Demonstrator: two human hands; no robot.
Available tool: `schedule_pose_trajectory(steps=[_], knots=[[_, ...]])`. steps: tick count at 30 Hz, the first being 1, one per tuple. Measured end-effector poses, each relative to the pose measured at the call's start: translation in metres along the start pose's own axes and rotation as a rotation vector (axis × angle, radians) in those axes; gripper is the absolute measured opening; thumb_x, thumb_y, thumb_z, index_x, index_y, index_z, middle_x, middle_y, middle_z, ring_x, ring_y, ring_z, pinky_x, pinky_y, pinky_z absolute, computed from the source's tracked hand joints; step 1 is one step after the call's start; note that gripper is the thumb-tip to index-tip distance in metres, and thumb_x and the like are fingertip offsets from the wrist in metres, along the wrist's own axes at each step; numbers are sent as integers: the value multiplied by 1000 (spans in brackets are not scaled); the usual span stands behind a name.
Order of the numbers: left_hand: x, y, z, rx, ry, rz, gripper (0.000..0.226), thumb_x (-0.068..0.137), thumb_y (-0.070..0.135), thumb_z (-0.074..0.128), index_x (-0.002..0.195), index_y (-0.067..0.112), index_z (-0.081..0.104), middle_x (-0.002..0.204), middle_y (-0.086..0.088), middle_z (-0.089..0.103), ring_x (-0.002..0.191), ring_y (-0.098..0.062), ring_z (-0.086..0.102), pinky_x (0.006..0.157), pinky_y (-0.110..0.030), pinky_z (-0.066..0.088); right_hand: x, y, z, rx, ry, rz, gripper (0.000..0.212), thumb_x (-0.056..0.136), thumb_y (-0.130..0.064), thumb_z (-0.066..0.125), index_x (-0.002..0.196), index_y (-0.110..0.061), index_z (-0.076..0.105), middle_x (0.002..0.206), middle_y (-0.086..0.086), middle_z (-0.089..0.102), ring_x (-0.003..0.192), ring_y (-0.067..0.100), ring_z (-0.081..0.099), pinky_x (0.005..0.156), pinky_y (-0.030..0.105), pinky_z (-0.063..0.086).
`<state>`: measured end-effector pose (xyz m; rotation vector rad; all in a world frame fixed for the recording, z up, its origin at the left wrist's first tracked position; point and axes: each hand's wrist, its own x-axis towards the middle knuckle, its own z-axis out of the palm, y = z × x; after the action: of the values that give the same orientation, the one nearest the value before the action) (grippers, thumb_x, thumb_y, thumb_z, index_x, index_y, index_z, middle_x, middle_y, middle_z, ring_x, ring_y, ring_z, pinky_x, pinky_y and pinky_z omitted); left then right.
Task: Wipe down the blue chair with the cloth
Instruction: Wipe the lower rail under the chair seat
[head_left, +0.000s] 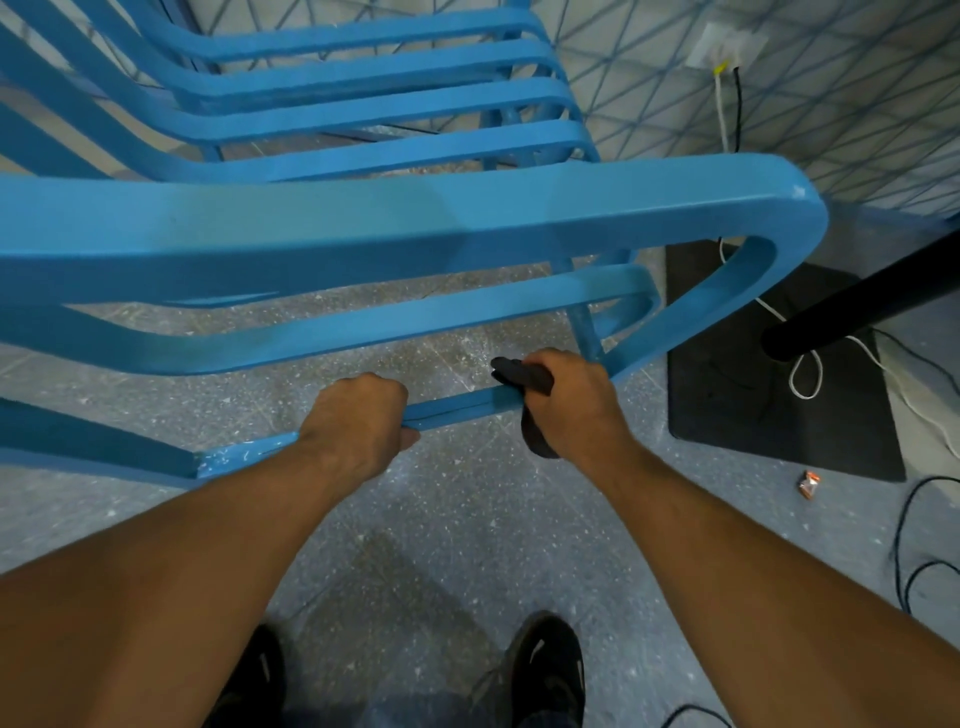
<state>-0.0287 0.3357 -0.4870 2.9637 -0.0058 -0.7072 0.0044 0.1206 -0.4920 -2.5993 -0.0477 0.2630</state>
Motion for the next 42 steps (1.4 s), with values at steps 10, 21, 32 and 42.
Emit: schedule_pose_trajectory(steps=[10, 21, 32, 42], knots=[[0, 3, -3, 3, -19, -18, 35, 89, 48, 63, 106, 18, 65, 98, -5, 64, 80, -19, 54, 68, -28, 44, -6, -24, 20, 37, -91, -95, 14, 90, -18, 63, 102, -18, 69, 94, 2, 66, 84, 19, 60, 76, 31, 50], [1, 2, -3, -17, -17, -21, 34, 87, 51, 64, 102, 20, 66, 84, 0, 54, 77, -18, 52, 67, -28, 43, -20, -31, 19, -13, -73, -161, 29, 95, -31, 57, 121, -20, 54, 104, 7, 66, 90, 25, 64, 77, 39, 54], [0, 6, -6, 40, -16, -24, 34, 89, 49, 62, 107, 20, 65, 97, -3, 65, 79, -18, 53, 69, -28, 43, -22, -2, 26, -491, -216, -377, 56, 99, -50, 24, 148, -23, 31, 153, 0, 31, 144, 29, 19, 114, 63, 7], [5, 6, -4, 67, -53, -12, 35, 90, 50, 59, 108, 20, 63, 98, -3, 64, 82, -19, 54, 70, -29, 43, 20, -14, 36, -533, -188, -415, 52, 96, -60, 27, 108, -20, 58, 96, 6, 63, 84, 28, 57, 77, 40, 45]])
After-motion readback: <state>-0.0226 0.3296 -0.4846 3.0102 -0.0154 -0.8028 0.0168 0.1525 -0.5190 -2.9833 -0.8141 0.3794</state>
